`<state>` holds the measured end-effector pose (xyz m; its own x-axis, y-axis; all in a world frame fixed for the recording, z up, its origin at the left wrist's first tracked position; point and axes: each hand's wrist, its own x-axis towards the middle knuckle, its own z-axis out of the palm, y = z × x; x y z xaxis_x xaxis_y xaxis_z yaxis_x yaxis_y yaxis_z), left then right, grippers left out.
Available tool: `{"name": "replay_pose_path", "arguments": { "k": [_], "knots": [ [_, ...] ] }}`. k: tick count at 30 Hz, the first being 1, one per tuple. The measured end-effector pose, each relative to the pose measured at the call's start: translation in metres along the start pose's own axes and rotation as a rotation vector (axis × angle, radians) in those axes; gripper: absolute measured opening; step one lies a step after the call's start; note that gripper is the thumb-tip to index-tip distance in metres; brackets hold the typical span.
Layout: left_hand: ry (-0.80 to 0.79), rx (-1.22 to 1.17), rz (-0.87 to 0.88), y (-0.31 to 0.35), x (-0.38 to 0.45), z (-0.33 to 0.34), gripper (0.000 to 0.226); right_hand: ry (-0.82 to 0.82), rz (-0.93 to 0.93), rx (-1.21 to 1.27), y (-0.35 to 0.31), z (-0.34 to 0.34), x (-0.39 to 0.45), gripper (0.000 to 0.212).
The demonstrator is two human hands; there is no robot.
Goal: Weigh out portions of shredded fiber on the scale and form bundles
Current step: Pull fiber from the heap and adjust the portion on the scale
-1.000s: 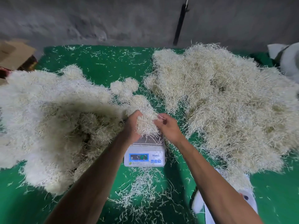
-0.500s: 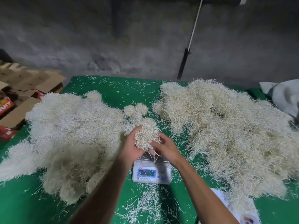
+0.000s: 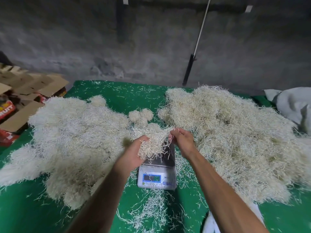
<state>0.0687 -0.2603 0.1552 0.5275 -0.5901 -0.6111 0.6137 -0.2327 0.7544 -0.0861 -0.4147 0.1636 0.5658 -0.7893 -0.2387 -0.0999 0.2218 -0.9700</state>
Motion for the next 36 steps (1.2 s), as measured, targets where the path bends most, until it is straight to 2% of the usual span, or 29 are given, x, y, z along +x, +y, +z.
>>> {"name": "replay_pose_path", "arguments": {
  "k": [2, 4, 6, 7, 8, 10, 12, 13, 15, 16, 17, 18, 20, 22, 24, 25, 26, 27, 28, 30, 32, 33, 34, 36],
  "knots": [
    [-0.024, -0.029, -0.028, 0.001, 0.0, 0.007, 0.127, -0.123, -0.005, -0.079, 0.007, 0.011, -0.005, 0.022],
    [-0.077, -0.057, -0.061, 0.002, -0.001, 0.013, 0.089, -0.212, -0.016, -0.281, 0.01, 0.016, -0.002, 0.029],
    [-0.078, -0.054, -0.063, 0.004, -0.004, 0.015, 0.036, -0.17, -0.009, -0.29, 0.0, 0.006, 0.008, 0.021],
    [-0.072, -0.063, -0.056, 0.003, -0.003, 0.014, 0.022, -0.114, 0.0, -0.234, -0.008, -0.002, 0.013, 0.022],
    [-0.056, -0.081, -0.044, 0.003, -0.001, 0.012, 0.019, -0.031, 0.006, -0.15, -0.017, -0.013, 0.019, 0.021],
    [-0.05, -0.121, -0.019, 0.001, 0.002, 0.007, 0.024, 0.104, 0.002, 0.075, -0.03, -0.031, 0.027, 0.016],
    [-0.068, -0.141, -0.014, -0.002, 0.007, 0.007, 0.028, 0.059, -0.024, 0.143, -0.031, -0.029, 0.026, 0.016],
    [-0.073, -0.138, -0.018, -0.004, 0.006, 0.01, 0.032, -0.024, -0.009, 0.055, -0.026, -0.021, 0.021, 0.018],
    [-0.051, -0.047, -0.036, -0.007, 0.005, 0.019, 0.058, -0.235, 0.077, -0.25, -0.011, -0.004, 0.012, 0.019],
    [-0.042, -0.017, -0.043, -0.007, 0.003, 0.023, 0.07, -0.28, 0.102, -0.368, -0.007, -0.001, 0.012, 0.02],
    [-0.024, -0.021, -0.043, -0.007, 0.002, 0.021, 0.075, -0.257, 0.103, -0.395, -0.008, -0.002, 0.014, 0.02],
    [-0.004, -0.03, -0.027, -0.006, 0.002, 0.017, 0.077, -0.163, 0.088, -0.349, -0.013, -0.009, 0.019, 0.02],
    [0.005, 0.003, 0.017, -0.007, 0.005, 0.005, 0.068, 0.087, 0.014, -0.139, -0.029, -0.028, 0.025, 0.017],
    [-0.013, 0.074, 0.025, -0.009, 0.003, 0.001, 0.065, 0.173, -0.049, -0.076, -0.033, -0.028, 0.022, 0.018],
    [-0.102, -0.013, -0.033, -0.012, 0.003, 0.011, 0.086, 0.003, -0.067, -0.24, -0.024, -0.004, 0.011, 0.016],
    [-0.18, -0.026, -0.041, -0.011, 0.0, 0.018, 0.092, -0.127, -0.005, -0.356, -0.016, 0.011, 0.005, 0.017],
    [-0.227, -0.036, -0.027, -0.008, -0.003, 0.026, 0.086, -0.204, 0.04, -0.441, -0.011, 0.02, 0.002, 0.017],
    [-0.213, -0.041, -0.009, -0.006, -0.007, 0.026, 0.072, -0.184, 0.074, -0.456, -0.009, 0.021, 0.006, 0.045],
    [-0.149, -0.048, -0.001, -0.003, -0.007, 0.024, 0.06, -0.095, 0.044, -0.42, -0.014, 0.015, 0.012, 0.023],
    [-0.007, -0.076, -0.008, -0.004, 0.001, 0.012, 0.046, 0.195, -0.019, -0.206, -0.033, 0.0, 0.019, 0.015],
    [-0.025, -0.147, 0.004, -0.007, 0.002, 0.008, 0.038, 0.329, -0.049, 0.024, -0.039, -0.002, 0.022, 0.01],
    [-0.051, -0.155, -0.007, -0.006, 0.001, 0.012, 0.046, 0.31, -0.062, 0.024, -0.041, 0.006, 0.018, 0.013],
    [-0.084, -0.172, -0.017, -0.008, 0.001, 0.014, 0.057, 0.229, -0.063, -0.094, -0.036, 0.016, 0.014, 0.018],
    [-0.161, -0.186, -0.002, -0.009, -0.001, 0.014, 0.065, -0.036, 0.01, -0.36, -0.022, 0.031, 0.003, 0.026]
  ]
}}
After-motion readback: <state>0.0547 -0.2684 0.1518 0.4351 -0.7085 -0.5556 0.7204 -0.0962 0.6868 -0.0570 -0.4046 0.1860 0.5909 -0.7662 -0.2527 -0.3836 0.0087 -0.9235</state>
